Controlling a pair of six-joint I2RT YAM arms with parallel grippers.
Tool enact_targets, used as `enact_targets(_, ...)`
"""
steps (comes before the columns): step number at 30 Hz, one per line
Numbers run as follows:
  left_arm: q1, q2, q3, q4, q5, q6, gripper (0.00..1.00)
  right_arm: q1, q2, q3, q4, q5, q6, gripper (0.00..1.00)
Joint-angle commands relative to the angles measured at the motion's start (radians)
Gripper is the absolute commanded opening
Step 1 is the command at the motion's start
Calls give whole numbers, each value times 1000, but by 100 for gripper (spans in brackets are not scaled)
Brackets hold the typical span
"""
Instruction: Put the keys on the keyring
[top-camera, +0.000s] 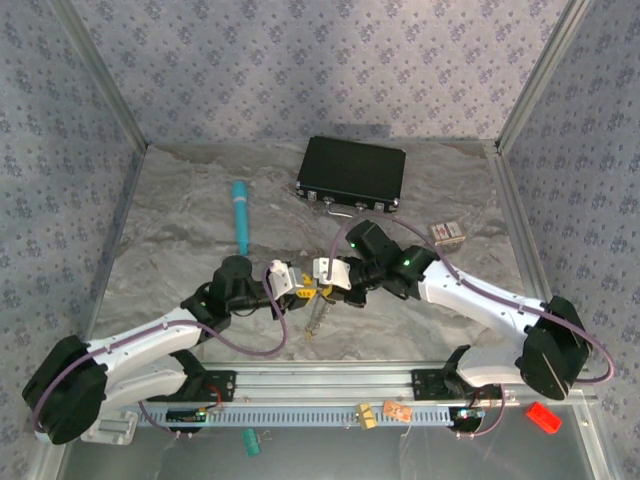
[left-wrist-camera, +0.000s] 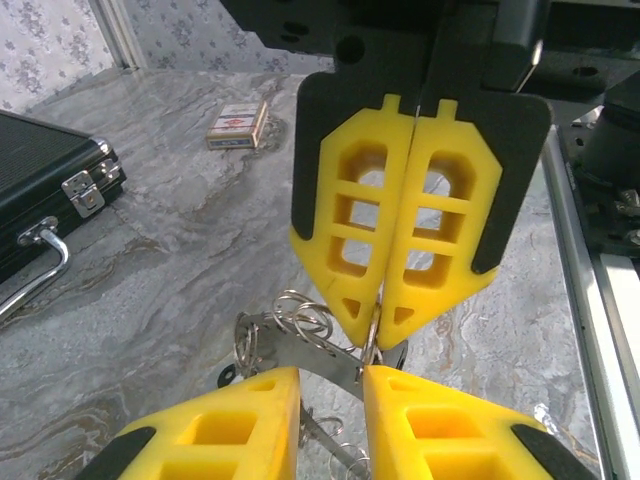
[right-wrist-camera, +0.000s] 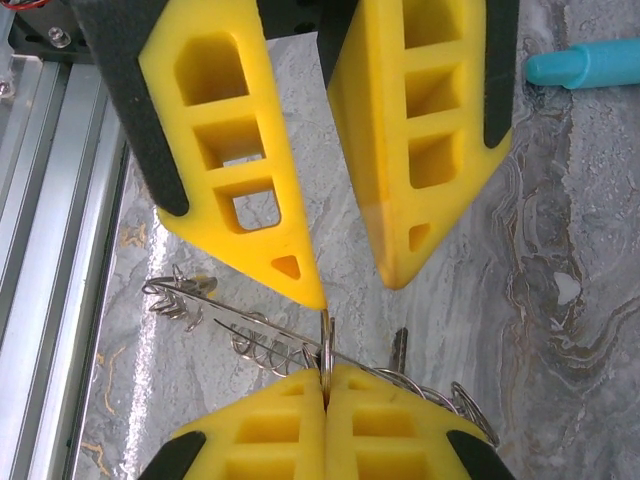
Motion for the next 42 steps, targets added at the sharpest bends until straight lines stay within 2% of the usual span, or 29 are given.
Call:
enact_targets(1,5,12,24,31,71,-4,24,12,13,44,9,-12,-22,0)
enact_targets(8,17,27,11,54,93,-10,23,9,6,34,19,-5,-19,0)
enact_targets(15,30,83,19,115,144,-17,11,10,-2,21,87,-61,3,0)
enact_targets(19,48,84,1,162,164,-31,0,2,-17,-4,130,-67,22,1)
enact_targets(22,61,78,-23,218,165,-54,0,-35,-60,-62,220,-102,82,26)
enact_targets(25,61,97,-35,257,174,-68,0,-89,-125,-151,349,-158,167,33)
enact_targets(32,62,164,-92,455,179,-137,0,-128,-152,-289,562,-216,291,33)
enact_targets(42,64,202,-144,618,164,-208,0,-131,-120,-325,615,-260,318,31)
